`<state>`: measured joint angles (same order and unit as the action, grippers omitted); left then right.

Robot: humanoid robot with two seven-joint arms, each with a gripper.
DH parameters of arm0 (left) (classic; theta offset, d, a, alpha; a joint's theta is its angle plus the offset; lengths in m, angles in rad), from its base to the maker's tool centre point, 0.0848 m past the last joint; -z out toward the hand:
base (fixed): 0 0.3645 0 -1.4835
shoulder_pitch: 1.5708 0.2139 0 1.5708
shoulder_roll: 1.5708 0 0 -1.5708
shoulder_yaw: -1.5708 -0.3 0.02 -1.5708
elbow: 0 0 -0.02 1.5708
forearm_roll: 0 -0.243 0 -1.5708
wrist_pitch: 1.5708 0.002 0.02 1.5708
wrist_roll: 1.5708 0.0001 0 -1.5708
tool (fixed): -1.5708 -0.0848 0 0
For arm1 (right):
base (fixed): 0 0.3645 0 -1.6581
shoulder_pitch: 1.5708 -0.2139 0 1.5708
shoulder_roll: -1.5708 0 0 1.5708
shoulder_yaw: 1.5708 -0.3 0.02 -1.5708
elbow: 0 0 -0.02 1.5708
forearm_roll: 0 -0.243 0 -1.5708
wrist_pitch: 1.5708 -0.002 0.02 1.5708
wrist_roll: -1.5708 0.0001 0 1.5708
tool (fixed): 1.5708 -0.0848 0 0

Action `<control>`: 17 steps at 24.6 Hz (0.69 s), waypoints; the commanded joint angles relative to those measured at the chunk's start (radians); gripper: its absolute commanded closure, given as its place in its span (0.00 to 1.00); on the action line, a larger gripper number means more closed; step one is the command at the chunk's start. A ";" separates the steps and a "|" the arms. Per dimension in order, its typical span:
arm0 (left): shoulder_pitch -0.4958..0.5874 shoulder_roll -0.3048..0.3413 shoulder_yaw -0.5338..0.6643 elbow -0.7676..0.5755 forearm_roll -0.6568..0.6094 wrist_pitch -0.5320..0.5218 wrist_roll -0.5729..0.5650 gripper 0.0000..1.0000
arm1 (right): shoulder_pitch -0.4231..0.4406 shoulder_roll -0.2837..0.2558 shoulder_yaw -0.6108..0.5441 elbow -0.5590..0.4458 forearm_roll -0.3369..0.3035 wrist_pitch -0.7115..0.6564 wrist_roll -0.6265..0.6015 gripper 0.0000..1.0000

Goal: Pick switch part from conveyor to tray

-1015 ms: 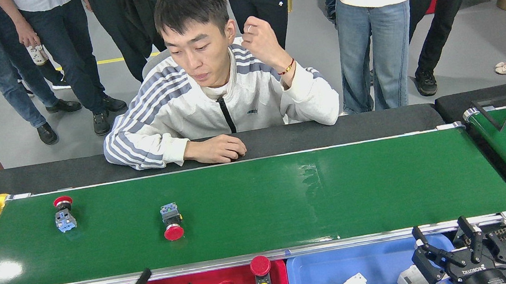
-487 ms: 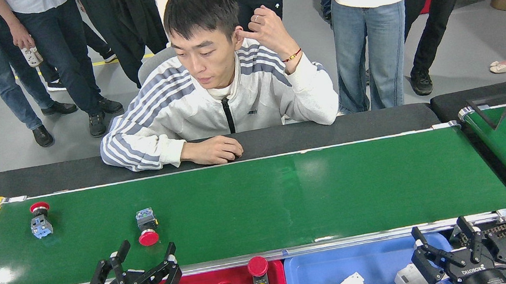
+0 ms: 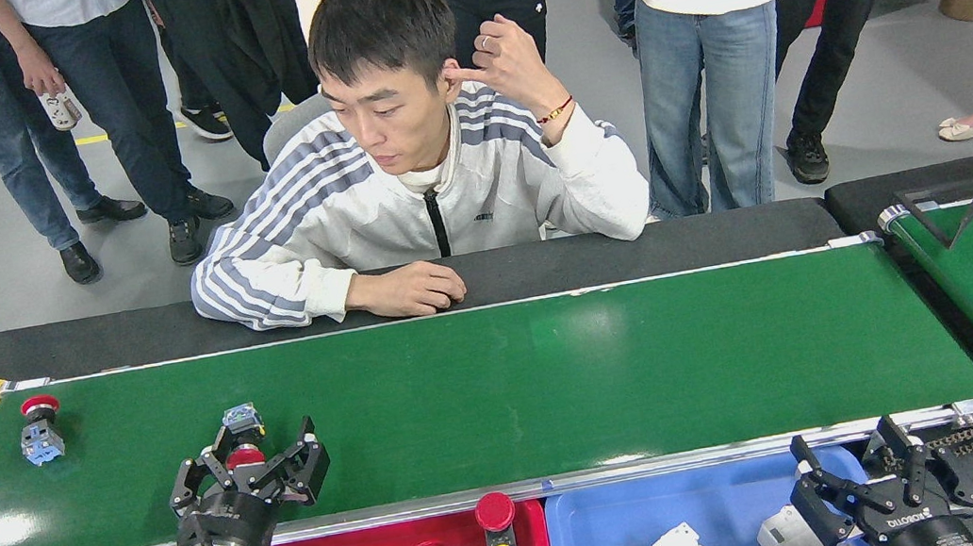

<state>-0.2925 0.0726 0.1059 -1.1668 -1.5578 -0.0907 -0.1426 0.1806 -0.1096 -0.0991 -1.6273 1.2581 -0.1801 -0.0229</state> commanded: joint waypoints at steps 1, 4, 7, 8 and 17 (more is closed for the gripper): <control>-0.023 0.024 -0.002 0.024 -0.001 0.049 0.015 0.30 | -0.012 -0.009 -0.004 -0.016 -0.003 -0.002 0.000 0.00; -0.023 0.030 0.000 0.041 -0.001 0.060 0.017 0.46 | -0.012 -0.010 -0.002 -0.016 -0.002 -0.002 0.001 0.00; -0.023 0.030 0.000 0.050 -0.001 0.072 0.017 0.49 | -0.012 -0.007 -0.002 -0.016 -0.003 -0.002 0.003 0.00; -0.023 0.032 0.002 0.053 -0.001 0.071 0.017 0.58 | -0.012 -0.005 -0.002 -0.016 -0.003 -0.002 0.006 0.00; 0.116 0.021 0.000 -0.172 0.038 -0.165 0.080 0.92 | -0.012 -0.002 -0.004 -0.016 -0.003 0.002 0.006 0.00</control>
<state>-0.1867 0.0968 0.1030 -1.2772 -1.5248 -0.1538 -0.0817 0.1798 -0.1095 -0.0984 -1.6272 1.2581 -0.1828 -0.0161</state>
